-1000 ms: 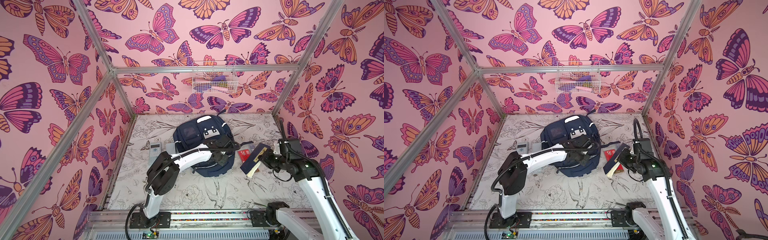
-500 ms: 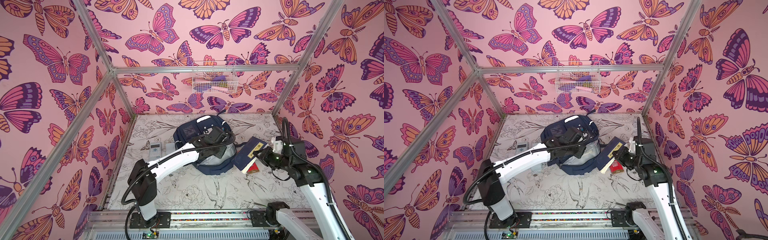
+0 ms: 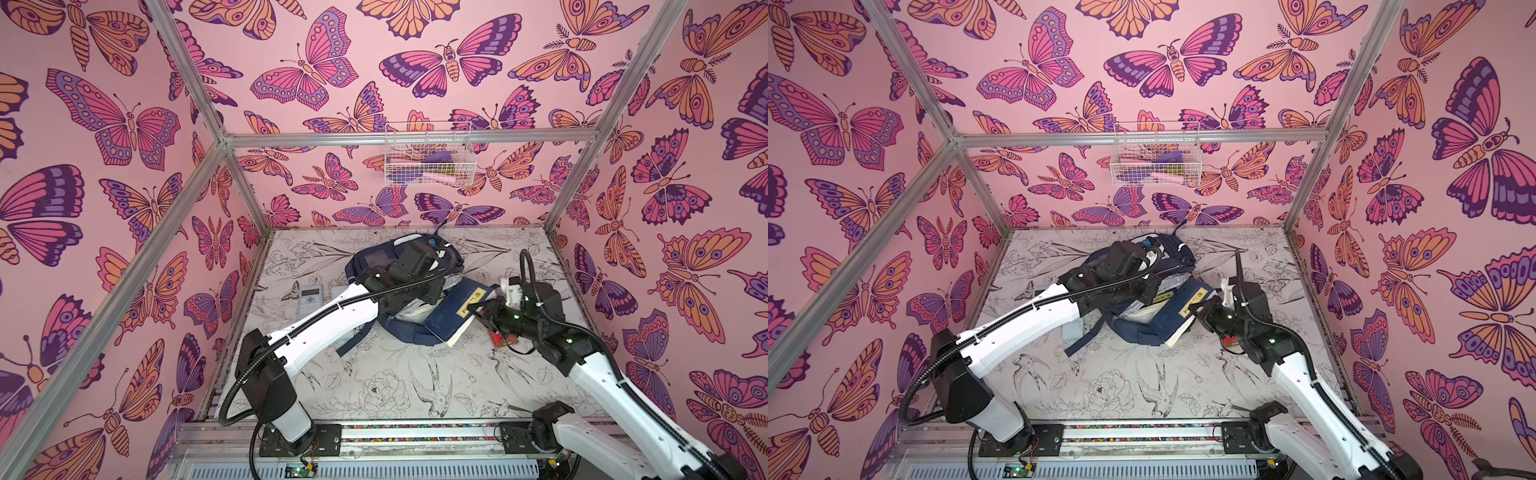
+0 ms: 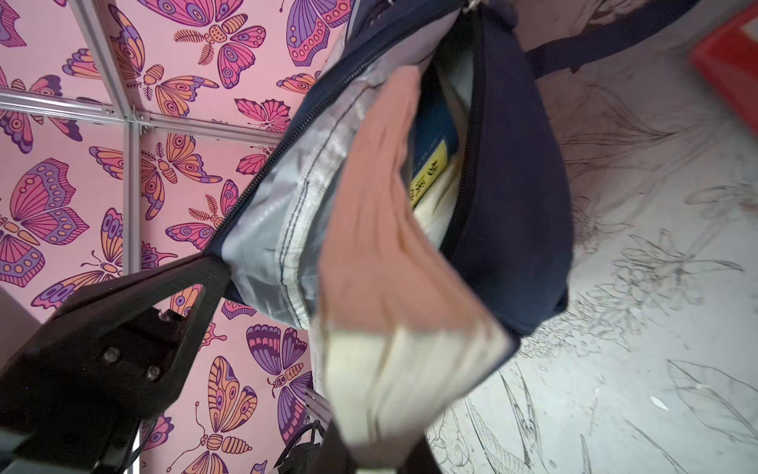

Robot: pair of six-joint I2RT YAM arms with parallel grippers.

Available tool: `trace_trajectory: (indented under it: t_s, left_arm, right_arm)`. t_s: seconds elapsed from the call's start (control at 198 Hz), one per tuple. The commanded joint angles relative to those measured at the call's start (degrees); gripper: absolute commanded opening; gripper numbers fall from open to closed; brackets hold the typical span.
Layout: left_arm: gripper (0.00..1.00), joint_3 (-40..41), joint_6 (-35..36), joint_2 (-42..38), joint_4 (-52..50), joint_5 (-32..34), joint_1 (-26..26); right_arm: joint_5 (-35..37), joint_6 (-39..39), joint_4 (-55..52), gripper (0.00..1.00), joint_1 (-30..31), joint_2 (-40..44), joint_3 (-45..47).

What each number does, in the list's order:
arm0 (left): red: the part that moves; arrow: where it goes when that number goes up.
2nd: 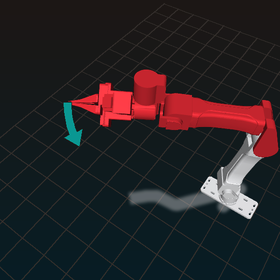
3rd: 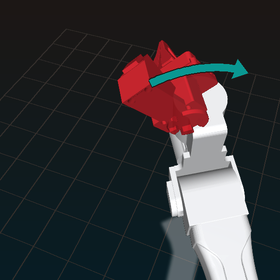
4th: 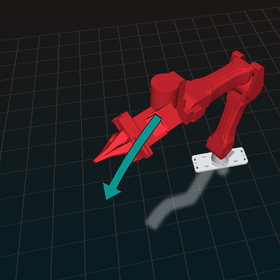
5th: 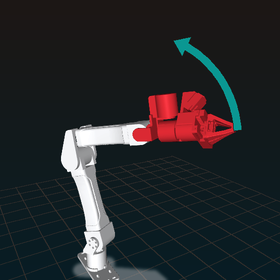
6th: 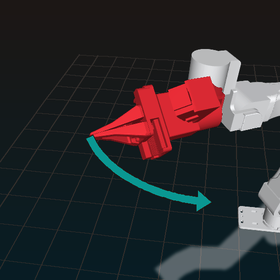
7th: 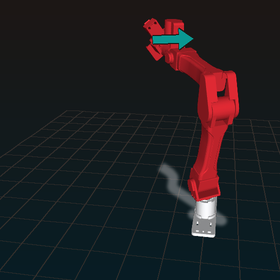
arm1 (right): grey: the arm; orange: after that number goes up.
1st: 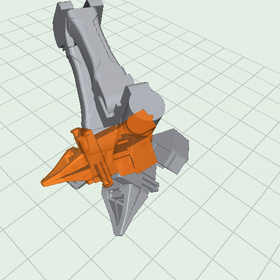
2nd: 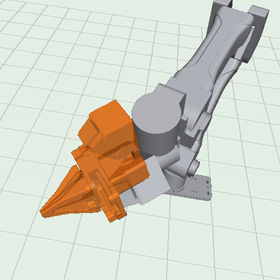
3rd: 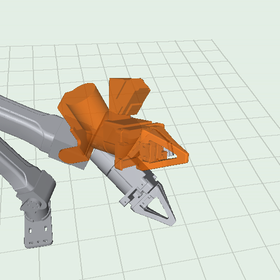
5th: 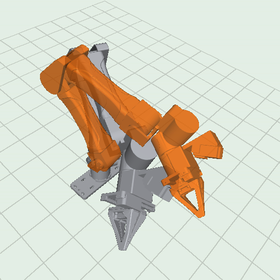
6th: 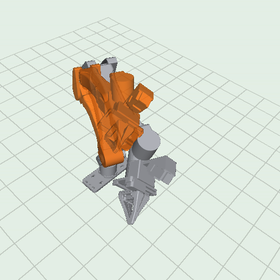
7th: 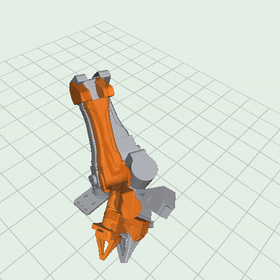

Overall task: Pack books, pencil case, and school supplies into a backpack
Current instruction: Place the book in the student bag.

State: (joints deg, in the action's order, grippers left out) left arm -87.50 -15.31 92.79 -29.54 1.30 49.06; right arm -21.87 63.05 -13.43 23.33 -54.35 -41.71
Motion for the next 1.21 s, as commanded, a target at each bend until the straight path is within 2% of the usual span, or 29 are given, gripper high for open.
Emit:
trace_trajectory:
  t_s: [0.0,0.262,0.56,0.615,0.656,0.706,0.782,0.862,1.039,1.135,1.2]
  left_arm:
    - [0.00,0.99,-2.79,-4.01,7.85,-3.00,-0.49]
    - [0.00,0.93,-4.71,-4.26,8.52,-6.44,-1.07]
    - [0.00,1.97,-6.47,-3.41,8.98,-9.56,-1.25]
    - [0.00,2.35,-6.65,-3.26,9.33,-10.17,-1.18]
    - [0.00,2.51,-6.83,-3.05,9.38,-10.26,-1.24]
    - [0.00,2.73,-6.90,-2.91,9.45,-10.36,-1.33]
    - [0.00,3.44,-7.15,-2.73,9.59,-9.91,-1.50]
    - [0.00,4.28,-7.85,-2.55,9.75,-9.72,-2.01]
    - [0.00,6.82,-9.32,-2.01,10.91,-9.80,-3.15]
    - [0.00,8.57,-11.03,-2.02,11.76,-9.80,-4.20]
    - [0.00,9.62,-12.17,-2.01,12.55,-10.34,-4.83]
  right_arm:
    - [3.18,2.43,11.21,0.00,2.53,-3.13,-1.93]
    - [5.12,11.09,35.97,0.00,2.76,-13.33,2.85]
    - [13.08,11.50,44.14,0.00,7.88,-28.02,-1.89]
    - [14.52,11.74,43.89,0.08,9.00,-30.66,-2.96]
    - [15.03,11.88,43.53,0.21,9.48,-32.30,-3.82]
    - [15.22,12.16,41.87,0.37,9.80,-33.86,-4.79]
    - [16.82,12.71,36.92,0.50,10.07,-33.55,-4.87]
    - [19.03,11.32,25.30,0.64,10.11,-30.75,-5.64]
    - [24.88,4.65,-2.13,0.70,10.10,-21.05,-7.15]
    - [27.66,1.88,-11.79,0.73,10.07,-15.68,-6.78]
    - [27.74,-0.12,-16.13,0.70,9.83,-12.46,-6.21]
